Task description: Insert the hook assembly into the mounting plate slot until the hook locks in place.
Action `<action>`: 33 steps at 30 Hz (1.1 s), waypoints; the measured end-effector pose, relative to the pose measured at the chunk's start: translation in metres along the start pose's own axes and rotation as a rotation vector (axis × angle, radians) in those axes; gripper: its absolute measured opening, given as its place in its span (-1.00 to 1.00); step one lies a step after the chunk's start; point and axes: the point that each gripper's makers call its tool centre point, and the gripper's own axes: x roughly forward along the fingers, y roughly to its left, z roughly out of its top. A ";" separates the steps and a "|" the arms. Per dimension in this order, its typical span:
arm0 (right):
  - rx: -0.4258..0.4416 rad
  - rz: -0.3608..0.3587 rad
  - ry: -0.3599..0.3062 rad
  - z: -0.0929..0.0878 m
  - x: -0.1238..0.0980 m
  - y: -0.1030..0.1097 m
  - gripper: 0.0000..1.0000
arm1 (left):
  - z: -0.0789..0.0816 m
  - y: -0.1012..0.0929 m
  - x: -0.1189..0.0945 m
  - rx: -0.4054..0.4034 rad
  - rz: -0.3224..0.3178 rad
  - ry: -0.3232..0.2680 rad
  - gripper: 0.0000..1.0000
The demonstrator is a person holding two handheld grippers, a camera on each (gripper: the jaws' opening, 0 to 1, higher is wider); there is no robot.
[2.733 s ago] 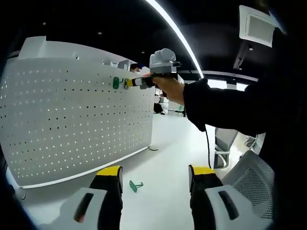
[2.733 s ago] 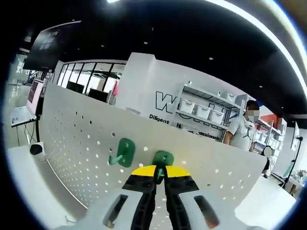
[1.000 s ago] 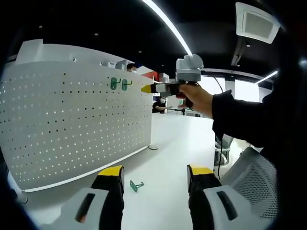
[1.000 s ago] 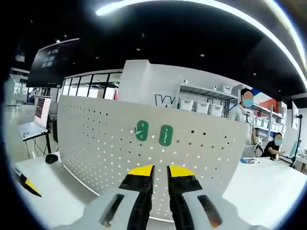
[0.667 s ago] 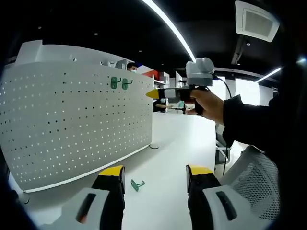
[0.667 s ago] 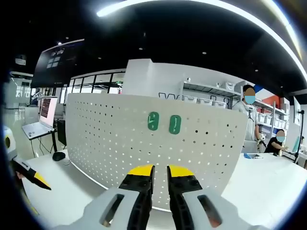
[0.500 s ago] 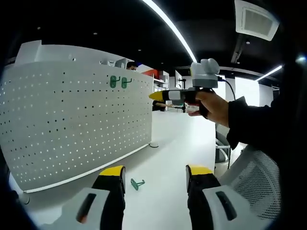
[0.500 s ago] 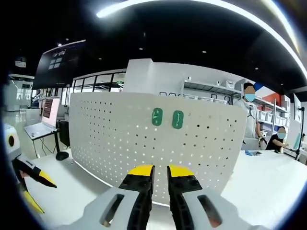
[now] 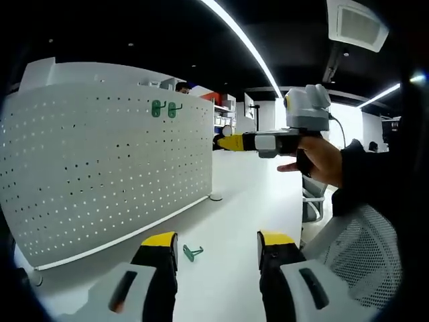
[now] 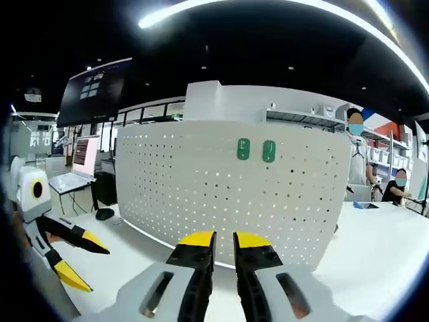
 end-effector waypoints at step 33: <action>-0.018 0.067 0.003 -0.019 -0.019 0.031 -0.82 | -0.015 0.007 0.007 -0.018 0.032 0.057 -0.10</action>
